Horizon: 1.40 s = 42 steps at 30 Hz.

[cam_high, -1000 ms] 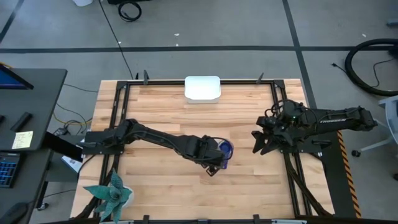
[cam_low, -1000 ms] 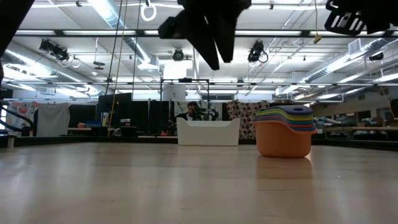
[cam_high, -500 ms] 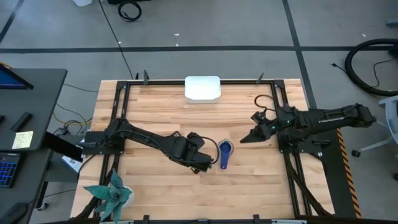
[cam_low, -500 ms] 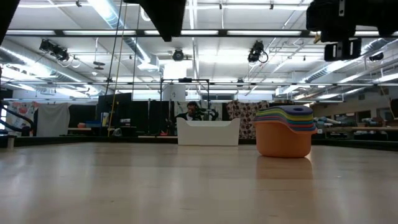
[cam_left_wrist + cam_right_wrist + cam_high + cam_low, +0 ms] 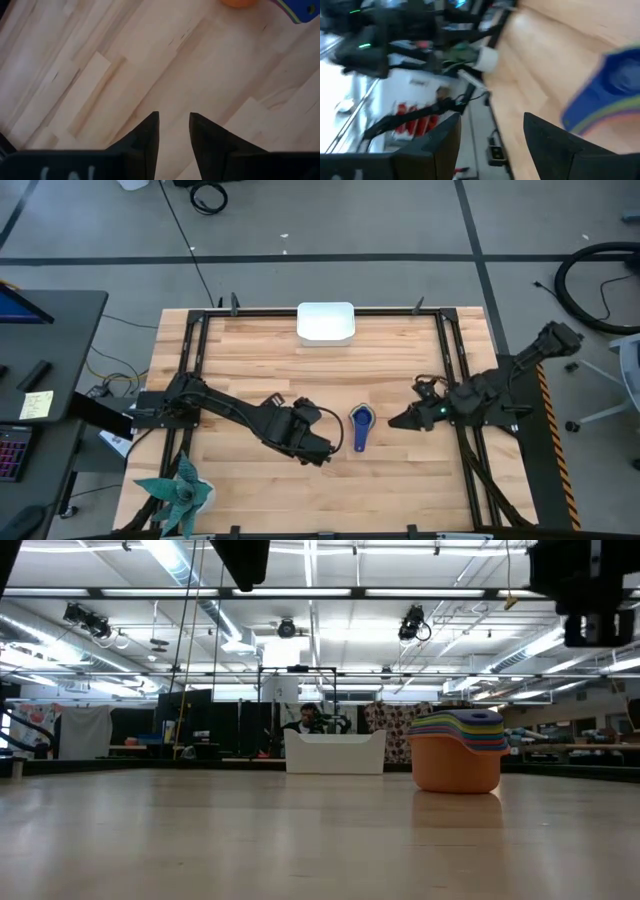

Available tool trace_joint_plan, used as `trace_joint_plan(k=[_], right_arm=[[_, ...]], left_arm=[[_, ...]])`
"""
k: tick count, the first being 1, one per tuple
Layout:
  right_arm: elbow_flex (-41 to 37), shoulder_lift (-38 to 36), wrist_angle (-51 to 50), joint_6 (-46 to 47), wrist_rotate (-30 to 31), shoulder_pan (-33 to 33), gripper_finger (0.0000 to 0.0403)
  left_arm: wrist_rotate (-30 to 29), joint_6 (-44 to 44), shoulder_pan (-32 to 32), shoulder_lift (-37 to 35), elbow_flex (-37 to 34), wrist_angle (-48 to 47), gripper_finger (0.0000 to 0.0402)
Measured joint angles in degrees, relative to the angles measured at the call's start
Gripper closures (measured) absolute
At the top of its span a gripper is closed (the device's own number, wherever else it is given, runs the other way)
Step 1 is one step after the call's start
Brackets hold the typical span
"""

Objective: Nest measuring cups in basket
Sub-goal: Put the stacked measuring cups into the white bin

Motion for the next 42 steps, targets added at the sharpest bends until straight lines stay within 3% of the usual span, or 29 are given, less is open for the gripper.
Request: trace_joint_plan(k=[5, 13, 19, 25, 42], right_arm=[[0.0, 4.8, -1.4, 9.4, 10.0, 5.5, 0.0185], [0.0, 17.5, 2.1, 23.2, 11.0, 8.5, 0.0187], [0.0, 27.9, 12.8, 24.5, 11.4, 8.7, 0.0188], [0.0, 37.2, 16.8, 33.0, 11.7, 8.7, 0.0188], [0.0, 53.4, 34.2, 34.8, 18.3, 7.6, 0.0188]], left_arm=[[0.1, 1.6, 0.1, 0.0, 0.0, 0.0, 0.029], [0.7, 4.7, 1.0, 0.0, 0.0, 0.0, 0.029], [2.1, 8.4, 2.1, 0.0, 0.0, 0.0, 0.029], [3.5, 10.6, 2.8, 0.0, 0.0, 0.0, 0.029], [5.5, 13.8, 3.4, 0.0, 0.0, 0.0, 0.029]])
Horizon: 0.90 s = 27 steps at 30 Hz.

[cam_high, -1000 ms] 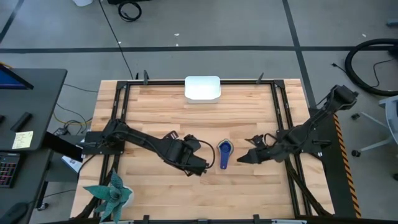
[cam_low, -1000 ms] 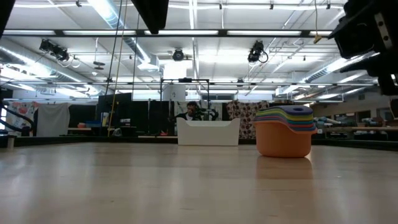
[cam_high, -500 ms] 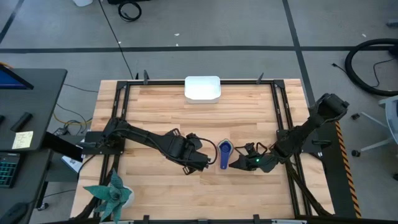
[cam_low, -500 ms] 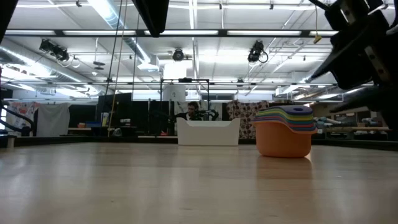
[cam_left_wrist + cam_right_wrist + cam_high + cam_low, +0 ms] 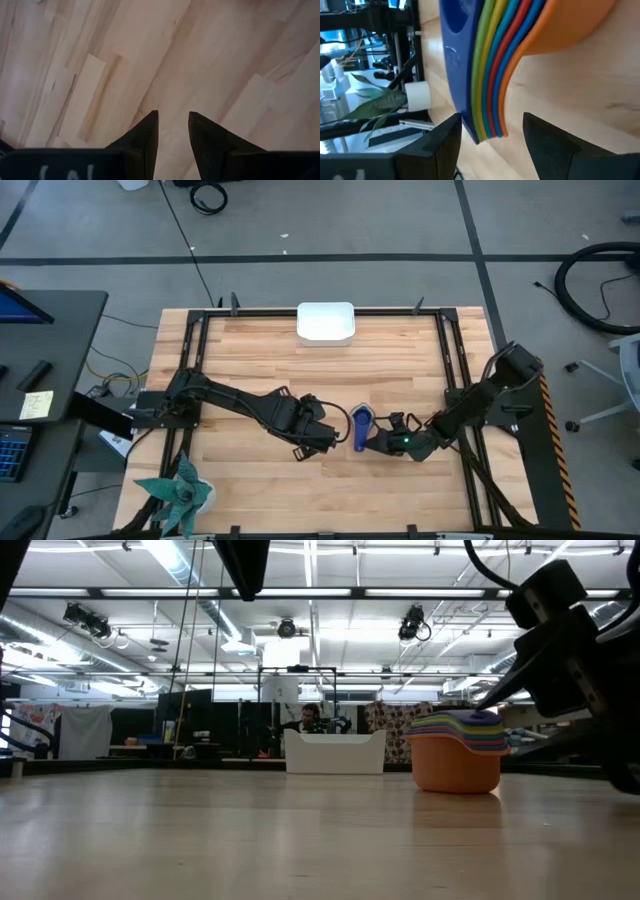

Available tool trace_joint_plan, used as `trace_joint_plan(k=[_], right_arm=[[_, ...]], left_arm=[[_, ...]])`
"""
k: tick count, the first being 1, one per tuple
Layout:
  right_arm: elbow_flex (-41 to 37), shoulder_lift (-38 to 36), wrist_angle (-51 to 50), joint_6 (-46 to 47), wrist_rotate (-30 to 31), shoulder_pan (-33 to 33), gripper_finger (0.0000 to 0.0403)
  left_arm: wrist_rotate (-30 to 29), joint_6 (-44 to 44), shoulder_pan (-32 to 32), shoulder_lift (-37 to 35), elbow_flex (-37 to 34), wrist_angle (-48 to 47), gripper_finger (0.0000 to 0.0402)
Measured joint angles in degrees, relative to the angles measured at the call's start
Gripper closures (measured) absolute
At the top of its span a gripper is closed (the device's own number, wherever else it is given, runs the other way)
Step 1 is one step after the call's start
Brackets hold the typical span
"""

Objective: Nest measuring cups in basket
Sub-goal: Put the stacked measuring cups into the white bin

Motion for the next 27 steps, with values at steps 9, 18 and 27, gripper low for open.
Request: trace_joint_plan(k=[9, 18, 27], right_arm=[[0.0, 1.3, 2.1, -2.5, 3.4, -0.1, 0.0188], [0.0, 1.3, 2.4, -5.0, 7.5, -0.2, 0.0188], [0.0, 1.3, 3.2, -9.2, 6.2, -2.2, 0.0188]], left_arm=[[0.7, -0.2, 0.0, 0.0, 0.0, 0.0, 0.029], [1.4, -0.2, 0.0, 0.0, 0.0, 0.0, 0.029], [2.2, -0.1, 0.4, 0.0, 0.0, 0.0, 0.029]])
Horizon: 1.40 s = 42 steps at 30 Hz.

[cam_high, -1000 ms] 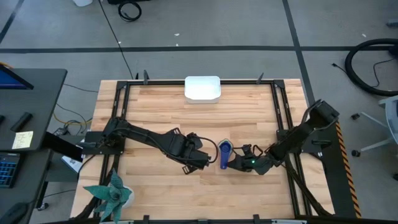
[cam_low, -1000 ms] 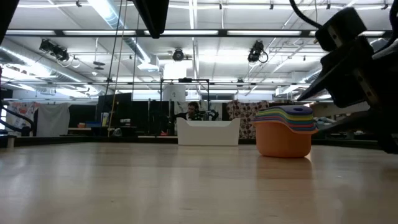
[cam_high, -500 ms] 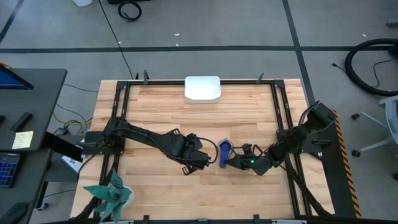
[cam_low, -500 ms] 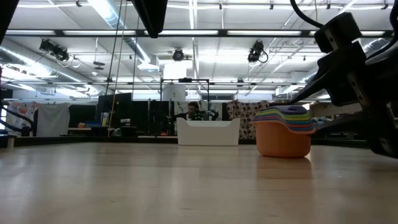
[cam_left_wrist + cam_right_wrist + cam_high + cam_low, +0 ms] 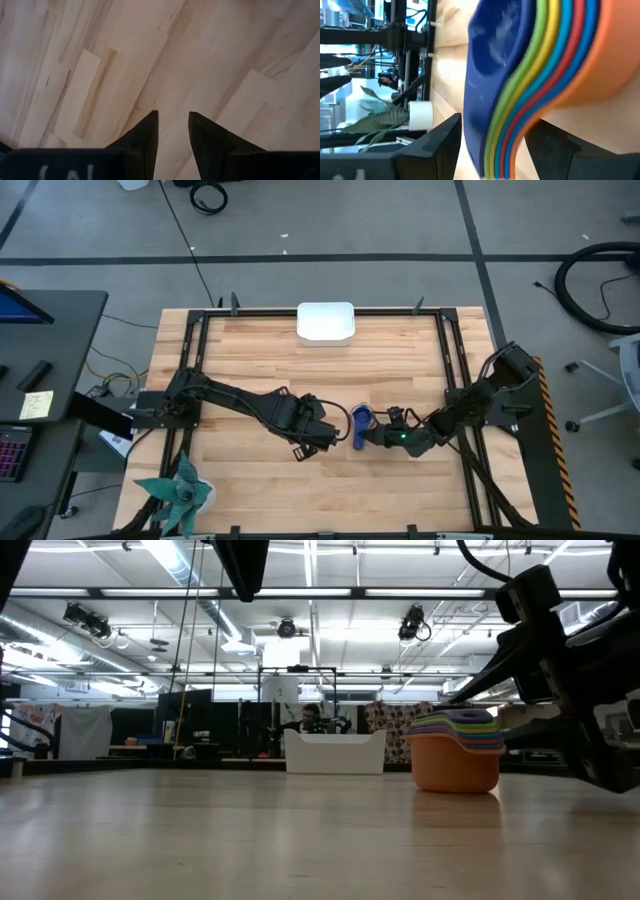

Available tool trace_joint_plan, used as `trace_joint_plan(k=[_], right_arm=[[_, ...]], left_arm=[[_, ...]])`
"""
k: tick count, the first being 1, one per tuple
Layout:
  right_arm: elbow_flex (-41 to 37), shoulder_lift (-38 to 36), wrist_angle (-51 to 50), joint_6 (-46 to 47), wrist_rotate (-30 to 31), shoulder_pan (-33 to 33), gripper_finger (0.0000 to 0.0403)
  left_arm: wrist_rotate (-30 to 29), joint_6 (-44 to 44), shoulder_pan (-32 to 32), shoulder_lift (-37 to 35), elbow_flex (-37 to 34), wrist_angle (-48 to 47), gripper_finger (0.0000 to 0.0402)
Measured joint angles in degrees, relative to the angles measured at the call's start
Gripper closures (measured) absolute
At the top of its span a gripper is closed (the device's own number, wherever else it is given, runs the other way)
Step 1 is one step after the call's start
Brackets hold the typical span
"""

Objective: Nest measuring cups in basket
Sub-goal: Put the stacked measuring cups into the white bin

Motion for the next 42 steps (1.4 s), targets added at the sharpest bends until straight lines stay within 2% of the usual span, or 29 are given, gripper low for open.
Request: trace_joint_plan(k=[6, 16, 27, 33, 38, 42], right_arm=[[0.0, 0.0, 1.0, -3.2, -3.3, -1.9, 0.0195], [0.0, 0.0, 1.1, -3.5, -6.5, -4.3, 0.0203], [0.0, 0.0, -1.4, -3.0, -6.8, -6.6, 0.0203], [0.0, 0.0, -1.2, -3.5, -9.3, -7.9, 0.0205], [0.0, 0.0, -1.2, -3.5, -9.3, -8.4, 0.022], [0.0, 0.0, -1.2, -3.5, -9.4, -8.8, 0.0249]], left_arm=[[0.0, 0.1, 0.0, 0.0, 0.0, 0.0, 0.029], [0.3, 0.1, 0.2, 0.0, 0.0, 0.0, 0.029], [0.5, 0.1, 0.5, 0.0, 0.0, 0.0, 0.029], [0.6, 0.0, 0.5, 0.0, 0.0, 0.0, 0.029], [1.6, 0.0, 0.8, 0.0, 0.0, 0.0, 0.029], [1.9, 0.0, 1.0, 0.0, 0.0, 0.0, 0.029]])
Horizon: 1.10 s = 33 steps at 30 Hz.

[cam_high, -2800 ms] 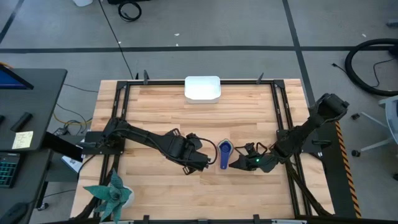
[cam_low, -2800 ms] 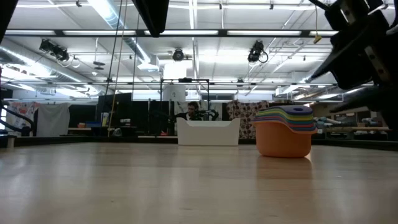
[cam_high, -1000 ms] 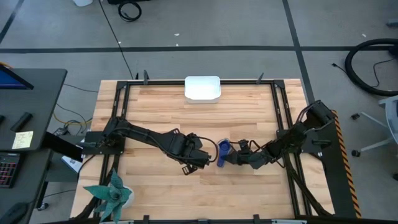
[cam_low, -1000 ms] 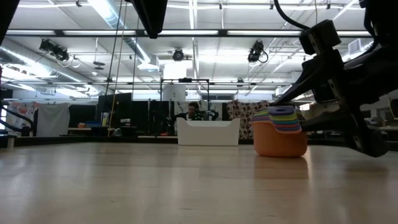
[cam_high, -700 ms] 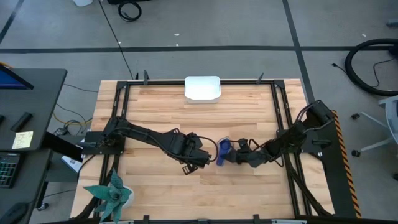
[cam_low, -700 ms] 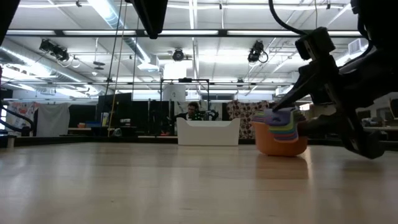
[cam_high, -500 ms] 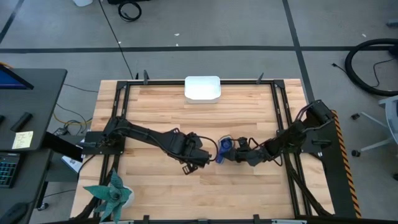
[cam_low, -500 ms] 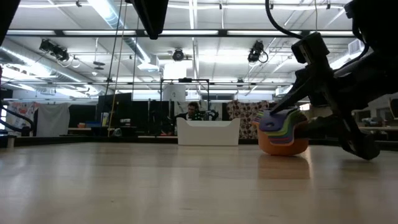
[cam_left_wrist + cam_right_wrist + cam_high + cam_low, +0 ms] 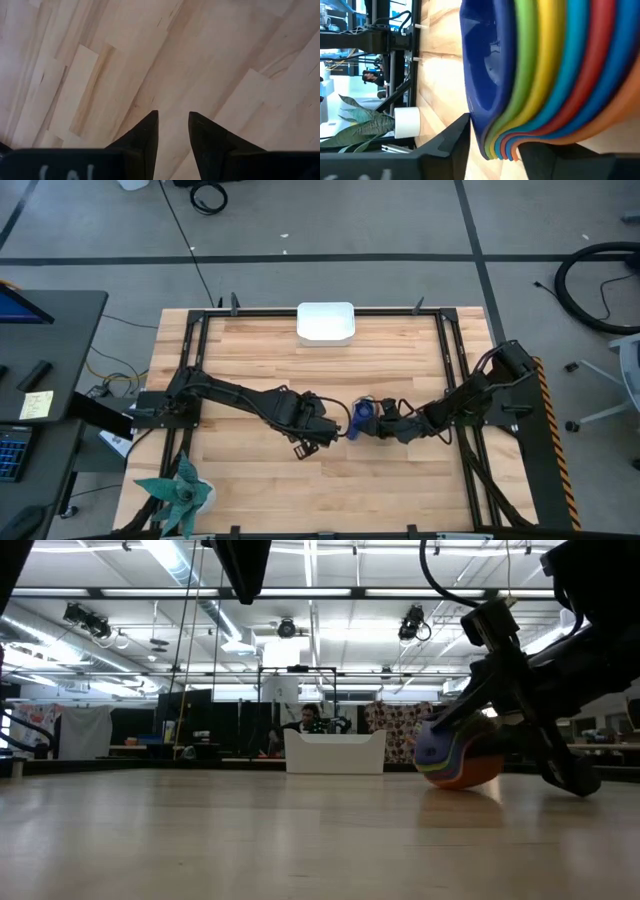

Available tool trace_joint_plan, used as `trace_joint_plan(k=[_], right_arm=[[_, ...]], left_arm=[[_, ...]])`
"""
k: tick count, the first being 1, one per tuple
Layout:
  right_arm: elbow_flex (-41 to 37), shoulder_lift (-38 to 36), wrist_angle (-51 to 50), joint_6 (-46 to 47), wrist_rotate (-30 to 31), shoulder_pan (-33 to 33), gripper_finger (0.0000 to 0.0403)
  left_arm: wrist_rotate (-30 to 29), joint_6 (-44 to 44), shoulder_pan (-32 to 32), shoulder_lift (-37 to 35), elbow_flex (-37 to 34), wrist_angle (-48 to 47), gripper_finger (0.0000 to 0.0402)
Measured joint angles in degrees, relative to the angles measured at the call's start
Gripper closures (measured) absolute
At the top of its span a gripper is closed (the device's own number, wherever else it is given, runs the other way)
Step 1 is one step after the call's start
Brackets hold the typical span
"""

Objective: Nest measuring cups in basket
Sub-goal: Put the stacked measuring cups into the white bin

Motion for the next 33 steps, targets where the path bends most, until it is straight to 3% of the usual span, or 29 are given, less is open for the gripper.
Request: trace_joint_plan(k=[6, 20, 33], right_arm=[[0.0, 0.0, 1.0, -1.8, -1.0, -0.6, 0.0307], [0.0, 0.0, 2.7, -6.1, -5.5, -1.5, 0.0308], [0.0, 0.0, 11.1, -13.6, -11.0, -3.3, 0.0308]], left_arm=[[0.2, 0.0, 0.2, 0.0, 0.0, 0.0, 0.029], [0.5, 0.0, 0.3, 0.0, 0.0, 0.2, 0.029], [0.5, 0.0, 0.3, 0.0, 0.0, 0.2, 0.029]])
